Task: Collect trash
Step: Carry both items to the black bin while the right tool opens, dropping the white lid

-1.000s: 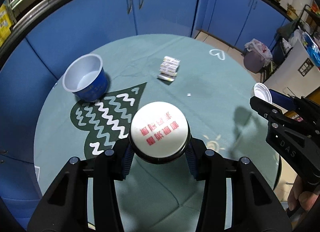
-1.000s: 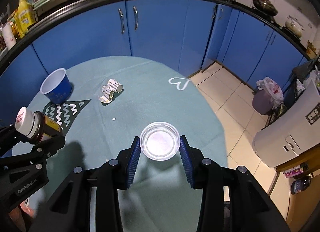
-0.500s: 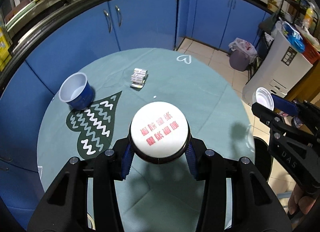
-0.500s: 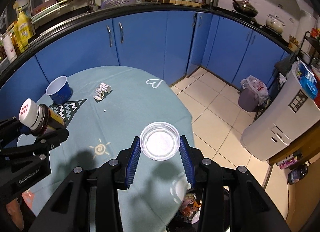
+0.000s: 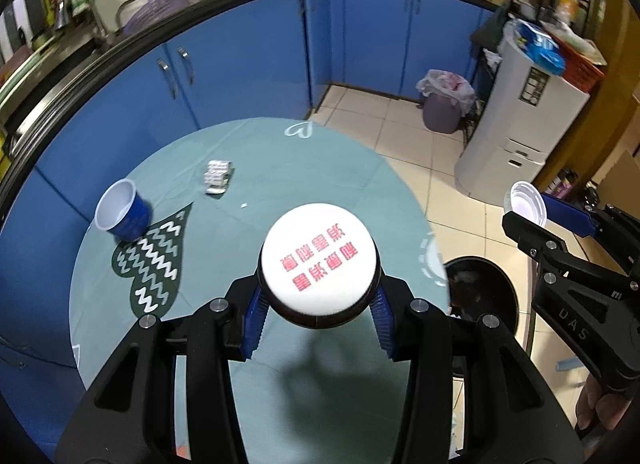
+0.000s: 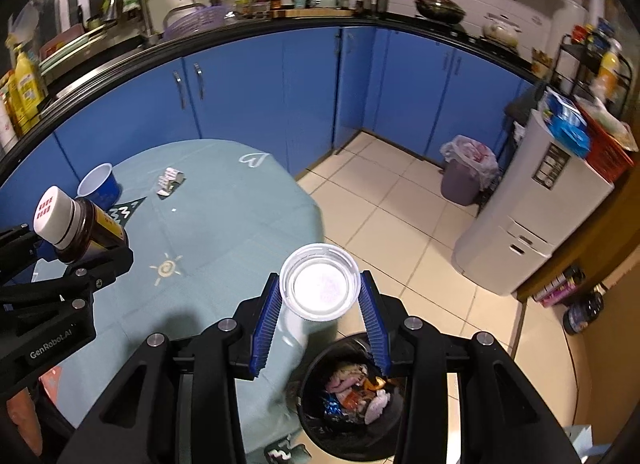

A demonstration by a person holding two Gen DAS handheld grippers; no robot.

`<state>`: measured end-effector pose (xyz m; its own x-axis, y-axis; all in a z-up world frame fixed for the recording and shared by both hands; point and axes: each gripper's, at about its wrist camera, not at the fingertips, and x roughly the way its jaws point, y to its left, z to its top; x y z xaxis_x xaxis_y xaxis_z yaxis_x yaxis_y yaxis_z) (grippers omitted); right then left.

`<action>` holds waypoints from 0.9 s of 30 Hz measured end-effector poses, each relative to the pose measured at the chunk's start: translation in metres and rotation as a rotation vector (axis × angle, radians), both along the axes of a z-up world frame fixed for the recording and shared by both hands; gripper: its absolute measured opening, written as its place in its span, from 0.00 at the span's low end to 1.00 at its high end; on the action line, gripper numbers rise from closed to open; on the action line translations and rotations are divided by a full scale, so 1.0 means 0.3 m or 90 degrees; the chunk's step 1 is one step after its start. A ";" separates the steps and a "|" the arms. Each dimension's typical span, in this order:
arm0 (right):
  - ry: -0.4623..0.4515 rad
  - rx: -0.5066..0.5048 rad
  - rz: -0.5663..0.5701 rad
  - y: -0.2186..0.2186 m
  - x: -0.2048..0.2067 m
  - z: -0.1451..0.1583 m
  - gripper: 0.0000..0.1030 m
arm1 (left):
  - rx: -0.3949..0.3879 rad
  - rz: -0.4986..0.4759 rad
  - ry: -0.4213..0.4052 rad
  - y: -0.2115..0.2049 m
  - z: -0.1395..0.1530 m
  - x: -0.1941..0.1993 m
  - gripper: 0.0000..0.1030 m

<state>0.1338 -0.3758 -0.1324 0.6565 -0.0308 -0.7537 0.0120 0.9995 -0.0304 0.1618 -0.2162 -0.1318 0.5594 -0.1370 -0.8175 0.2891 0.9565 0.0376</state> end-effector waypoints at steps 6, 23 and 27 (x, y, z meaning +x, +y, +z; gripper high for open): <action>-0.005 0.006 -0.031 -0.081 -0.071 0.018 0.38 | 0.000 -0.039 -0.016 -0.091 0.033 -0.038 0.45; -0.018 0.020 -0.103 -0.256 -0.192 0.038 0.38 | 0.011 -0.121 -0.038 -0.300 0.076 -0.107 0.45; -0.015 0.025 -0.110 -0.283 -0.209 0.032 0.38 | 0.013 -0.133 -0.045 -0.337 0.084 -0.115 0.45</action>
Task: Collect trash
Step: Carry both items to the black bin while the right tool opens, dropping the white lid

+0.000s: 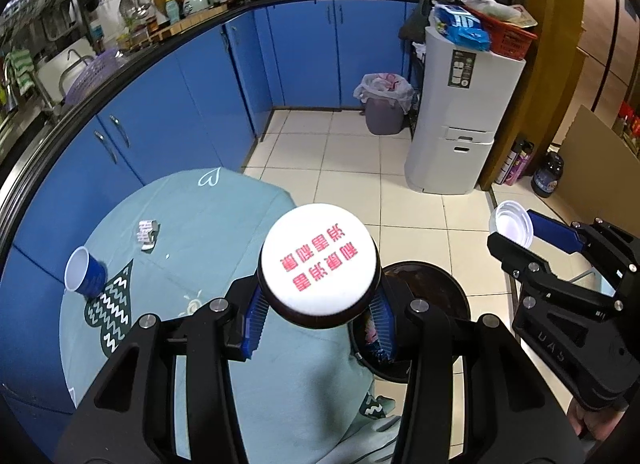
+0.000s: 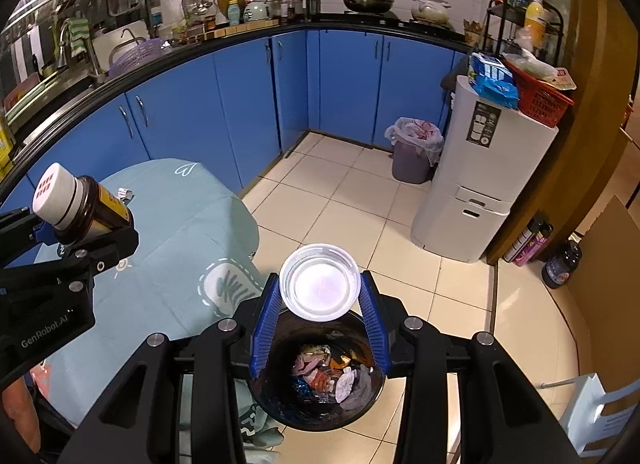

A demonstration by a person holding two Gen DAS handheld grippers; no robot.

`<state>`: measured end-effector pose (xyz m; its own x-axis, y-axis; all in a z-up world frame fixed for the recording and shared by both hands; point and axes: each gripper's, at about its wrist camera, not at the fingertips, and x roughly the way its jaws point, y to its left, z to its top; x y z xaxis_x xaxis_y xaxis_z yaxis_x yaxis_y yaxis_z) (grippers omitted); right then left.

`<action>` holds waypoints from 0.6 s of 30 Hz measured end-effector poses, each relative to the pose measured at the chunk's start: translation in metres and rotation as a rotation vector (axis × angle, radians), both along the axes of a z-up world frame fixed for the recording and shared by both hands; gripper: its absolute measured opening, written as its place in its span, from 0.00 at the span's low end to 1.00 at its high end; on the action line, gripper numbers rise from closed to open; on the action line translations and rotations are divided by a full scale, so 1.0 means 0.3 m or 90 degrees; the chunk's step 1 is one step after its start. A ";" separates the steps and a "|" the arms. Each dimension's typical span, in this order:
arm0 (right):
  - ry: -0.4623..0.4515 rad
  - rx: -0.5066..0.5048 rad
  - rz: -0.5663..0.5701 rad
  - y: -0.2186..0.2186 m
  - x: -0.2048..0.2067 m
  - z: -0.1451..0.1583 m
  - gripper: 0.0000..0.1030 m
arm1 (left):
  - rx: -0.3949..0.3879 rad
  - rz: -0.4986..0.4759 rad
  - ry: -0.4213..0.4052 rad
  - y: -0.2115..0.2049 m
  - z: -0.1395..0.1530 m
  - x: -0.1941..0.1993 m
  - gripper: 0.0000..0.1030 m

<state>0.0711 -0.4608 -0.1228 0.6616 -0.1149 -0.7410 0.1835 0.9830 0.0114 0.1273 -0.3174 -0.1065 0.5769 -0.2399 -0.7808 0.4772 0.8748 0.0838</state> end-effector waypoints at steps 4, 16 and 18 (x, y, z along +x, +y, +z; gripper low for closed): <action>-0.003 0.014 -0.004 -0.029 -0.013 -0.008 0.38 | 0.000 -0.005 -0.003 -0.031 0.006 0.003 0.45; -0.003 0.006 -0.066 -0.124 -0.020 -0.035 0.73 | 0.011 -0.010 0.010 -0.108 -0.019 0.026 0.45; -0.008 -0.018 -0.085 -0.138 -0.028 -0.030 0.73 | 0.011 -0.014 0.012 -0.125 -0.024 0.025 0.45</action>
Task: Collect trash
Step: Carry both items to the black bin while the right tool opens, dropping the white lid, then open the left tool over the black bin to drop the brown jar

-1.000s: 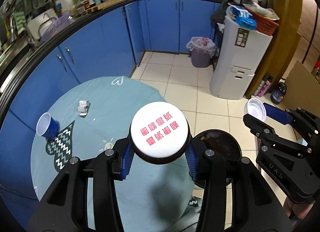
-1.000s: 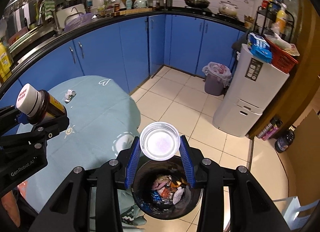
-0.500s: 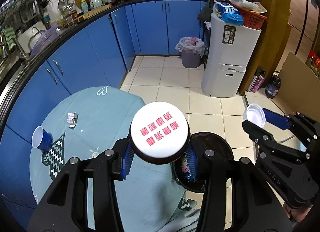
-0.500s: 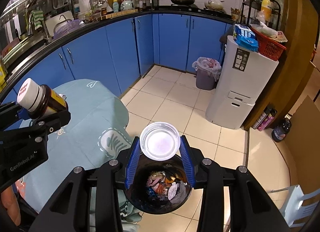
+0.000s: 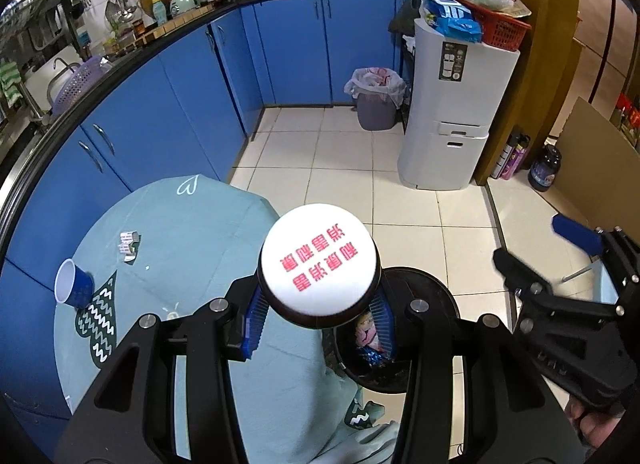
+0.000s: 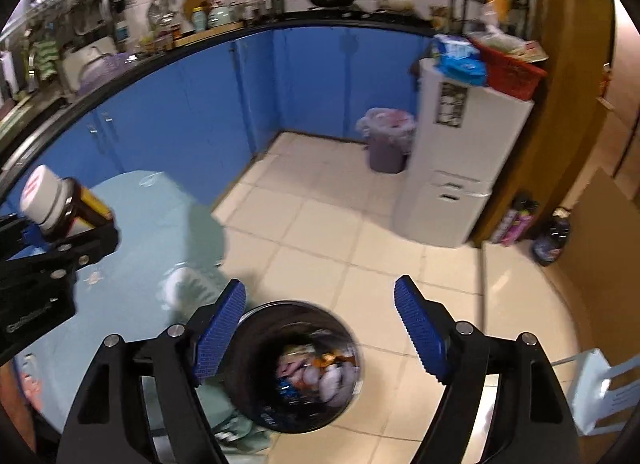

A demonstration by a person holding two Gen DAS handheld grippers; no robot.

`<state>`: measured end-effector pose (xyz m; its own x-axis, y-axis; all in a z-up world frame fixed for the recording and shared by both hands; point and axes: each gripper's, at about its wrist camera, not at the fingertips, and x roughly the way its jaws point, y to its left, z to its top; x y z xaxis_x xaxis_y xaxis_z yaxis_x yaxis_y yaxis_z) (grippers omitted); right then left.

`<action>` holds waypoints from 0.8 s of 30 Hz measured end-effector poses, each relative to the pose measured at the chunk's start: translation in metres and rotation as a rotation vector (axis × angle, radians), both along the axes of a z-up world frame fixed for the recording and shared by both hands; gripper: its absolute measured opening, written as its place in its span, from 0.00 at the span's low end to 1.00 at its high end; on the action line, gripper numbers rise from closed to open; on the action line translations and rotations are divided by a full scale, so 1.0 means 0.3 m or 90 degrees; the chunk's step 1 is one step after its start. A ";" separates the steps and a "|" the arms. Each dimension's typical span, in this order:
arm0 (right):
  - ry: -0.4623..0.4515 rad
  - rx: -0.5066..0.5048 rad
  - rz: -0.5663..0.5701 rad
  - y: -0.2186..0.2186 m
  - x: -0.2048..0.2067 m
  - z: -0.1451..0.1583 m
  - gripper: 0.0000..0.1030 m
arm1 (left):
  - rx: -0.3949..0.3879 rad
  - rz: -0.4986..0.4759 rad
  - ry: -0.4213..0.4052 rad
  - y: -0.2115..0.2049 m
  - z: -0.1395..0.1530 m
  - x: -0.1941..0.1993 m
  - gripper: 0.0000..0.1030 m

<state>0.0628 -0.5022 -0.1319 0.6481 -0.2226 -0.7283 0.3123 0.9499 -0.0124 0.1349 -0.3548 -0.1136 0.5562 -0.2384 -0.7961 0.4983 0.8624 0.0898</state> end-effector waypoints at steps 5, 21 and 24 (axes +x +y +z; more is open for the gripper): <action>-0.011 -0.023 -0.037 -0.047 -0.021 0.009 0.73 | -0.003 -0.017 0.006 -0.043 -0.001 -0.004 0.45; -0.003 0.006 -0.058 -0.120 -0.012 -0.017 0.73 | -0.007 -0.013 -0.057 -0.109 0.055 -0.003 0.95; -0.006 0.005 -0.046 -0.093 -0.001 -0.015 0.73 | -0.006 0.011 -0.036 -0.062 0.034 0.031 0.95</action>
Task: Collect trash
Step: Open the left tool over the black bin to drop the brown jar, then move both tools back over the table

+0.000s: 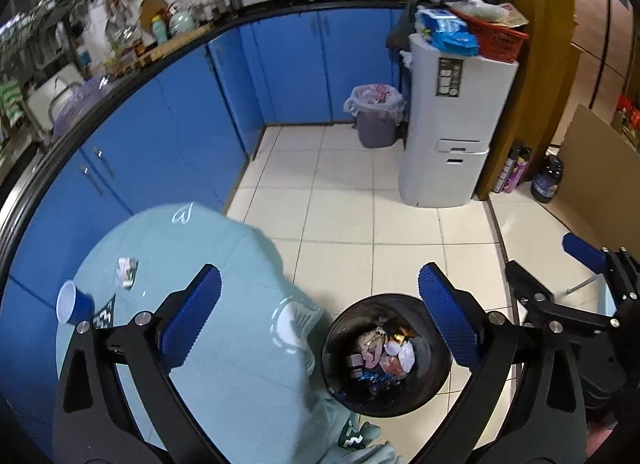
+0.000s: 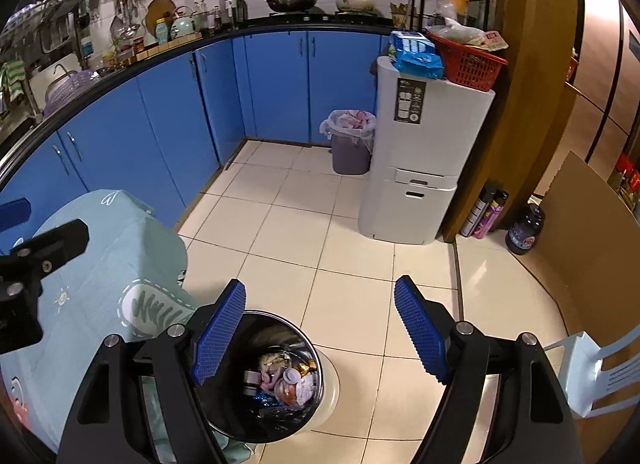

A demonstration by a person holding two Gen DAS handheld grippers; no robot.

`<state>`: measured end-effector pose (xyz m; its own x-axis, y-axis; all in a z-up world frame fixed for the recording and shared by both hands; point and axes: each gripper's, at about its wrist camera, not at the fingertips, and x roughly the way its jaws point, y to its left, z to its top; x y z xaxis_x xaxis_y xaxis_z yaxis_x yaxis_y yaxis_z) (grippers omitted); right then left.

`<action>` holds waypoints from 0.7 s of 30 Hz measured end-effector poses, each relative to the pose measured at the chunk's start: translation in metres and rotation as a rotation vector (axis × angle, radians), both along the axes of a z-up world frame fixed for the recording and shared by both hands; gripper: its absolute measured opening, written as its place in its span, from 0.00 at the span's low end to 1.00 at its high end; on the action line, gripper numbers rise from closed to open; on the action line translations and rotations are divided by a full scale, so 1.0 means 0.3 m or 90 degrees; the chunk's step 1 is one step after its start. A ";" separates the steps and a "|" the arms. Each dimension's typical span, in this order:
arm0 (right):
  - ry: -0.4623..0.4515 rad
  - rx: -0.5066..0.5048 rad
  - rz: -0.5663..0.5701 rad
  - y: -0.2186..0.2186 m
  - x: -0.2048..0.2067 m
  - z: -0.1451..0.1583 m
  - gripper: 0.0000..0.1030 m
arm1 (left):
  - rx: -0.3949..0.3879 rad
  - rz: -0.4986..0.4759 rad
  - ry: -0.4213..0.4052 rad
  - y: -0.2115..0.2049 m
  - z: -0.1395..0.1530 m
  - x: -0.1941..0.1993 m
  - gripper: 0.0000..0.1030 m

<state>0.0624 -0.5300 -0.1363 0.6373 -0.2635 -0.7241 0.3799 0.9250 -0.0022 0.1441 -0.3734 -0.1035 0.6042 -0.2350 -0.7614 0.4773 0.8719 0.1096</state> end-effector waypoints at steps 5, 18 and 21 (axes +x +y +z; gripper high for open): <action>-0.020 0.004 0.033 0.088 0.036 0.018 0.73 | -0.005 0.044 0.003 0.114 -0.001 0.049 0.95; -0.053 0.015 0.178 0.463 0.284 0.060 0.73 | -0.003 0.214 -0.062 0.563 0.021 0.190 0.95; -0.053 0.028 0.214 0.574 0.367 0.052 0.73 | -0.003 0.257 -0.060 0.695 -0.002 0.232 0.95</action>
